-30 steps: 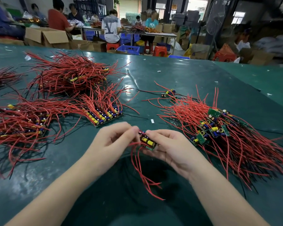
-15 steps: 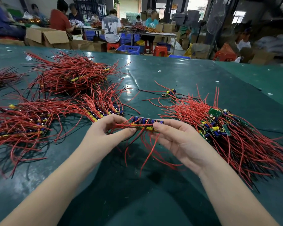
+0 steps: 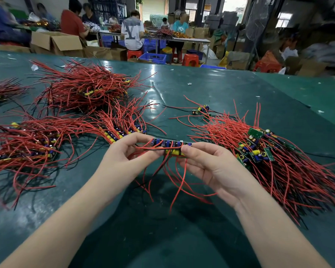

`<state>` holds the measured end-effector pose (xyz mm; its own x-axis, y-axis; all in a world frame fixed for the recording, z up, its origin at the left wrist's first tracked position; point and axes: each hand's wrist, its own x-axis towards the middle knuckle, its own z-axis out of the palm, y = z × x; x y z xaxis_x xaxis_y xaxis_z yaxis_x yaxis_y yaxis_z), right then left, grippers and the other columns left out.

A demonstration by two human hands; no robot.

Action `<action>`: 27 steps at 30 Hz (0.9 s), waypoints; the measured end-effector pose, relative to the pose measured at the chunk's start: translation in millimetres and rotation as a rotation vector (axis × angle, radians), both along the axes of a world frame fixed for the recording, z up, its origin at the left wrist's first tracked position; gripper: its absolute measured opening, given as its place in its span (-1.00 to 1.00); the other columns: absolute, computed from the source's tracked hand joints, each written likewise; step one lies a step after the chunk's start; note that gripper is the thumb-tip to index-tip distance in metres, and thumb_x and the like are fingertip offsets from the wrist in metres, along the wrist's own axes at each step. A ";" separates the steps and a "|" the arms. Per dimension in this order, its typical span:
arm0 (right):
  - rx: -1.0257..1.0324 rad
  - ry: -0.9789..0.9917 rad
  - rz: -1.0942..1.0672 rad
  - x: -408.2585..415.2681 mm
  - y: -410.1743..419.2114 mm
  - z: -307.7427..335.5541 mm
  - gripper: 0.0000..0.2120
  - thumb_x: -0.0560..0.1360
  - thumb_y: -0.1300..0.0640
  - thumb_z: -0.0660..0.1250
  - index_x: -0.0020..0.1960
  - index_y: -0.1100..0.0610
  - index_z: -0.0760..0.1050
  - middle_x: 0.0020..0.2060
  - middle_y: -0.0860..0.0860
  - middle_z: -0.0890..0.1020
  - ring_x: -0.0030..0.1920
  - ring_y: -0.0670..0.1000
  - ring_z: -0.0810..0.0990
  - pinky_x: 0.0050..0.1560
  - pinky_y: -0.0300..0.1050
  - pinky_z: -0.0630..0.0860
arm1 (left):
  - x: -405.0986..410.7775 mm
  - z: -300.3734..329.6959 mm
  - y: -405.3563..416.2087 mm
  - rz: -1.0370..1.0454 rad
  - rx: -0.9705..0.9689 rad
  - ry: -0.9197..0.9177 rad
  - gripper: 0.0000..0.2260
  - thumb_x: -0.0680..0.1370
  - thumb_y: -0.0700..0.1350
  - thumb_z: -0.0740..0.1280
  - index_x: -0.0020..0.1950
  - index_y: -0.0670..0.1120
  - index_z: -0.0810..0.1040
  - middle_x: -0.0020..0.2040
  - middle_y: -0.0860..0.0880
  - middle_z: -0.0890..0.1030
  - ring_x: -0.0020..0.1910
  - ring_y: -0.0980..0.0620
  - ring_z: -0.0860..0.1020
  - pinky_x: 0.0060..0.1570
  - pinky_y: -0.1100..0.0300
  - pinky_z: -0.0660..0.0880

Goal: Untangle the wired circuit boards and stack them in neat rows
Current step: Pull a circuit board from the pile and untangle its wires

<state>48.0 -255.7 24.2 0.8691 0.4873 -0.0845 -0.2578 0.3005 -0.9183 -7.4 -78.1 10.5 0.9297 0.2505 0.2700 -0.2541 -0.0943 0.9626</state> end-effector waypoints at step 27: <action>-0.036 -0.046 -0.133 4.4 -6.1 1.0 -0.69 0.15 0.08 0.52 -0.14 0.16 0.62 -0.31 0.01 0.68 -0.34 -0.02 0.67 -0.30 -0.27 0.58 | 2.6 -3.9 25.0 0.647 0.770 0.151 -0.80 0.51 0.02 0.37 0.04 -0.05 0.63 -0.06 0.01 0.59 -0.03 -0.06 0.55 0.01 0.08 0.43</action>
<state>52.4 -261.8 25.1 0.9291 0.3651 -0.0588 -0.1756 0.2956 -0.9390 -4.9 -53.1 6.6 0.7149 0.5255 0.4612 0.1852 -0.7784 0.5999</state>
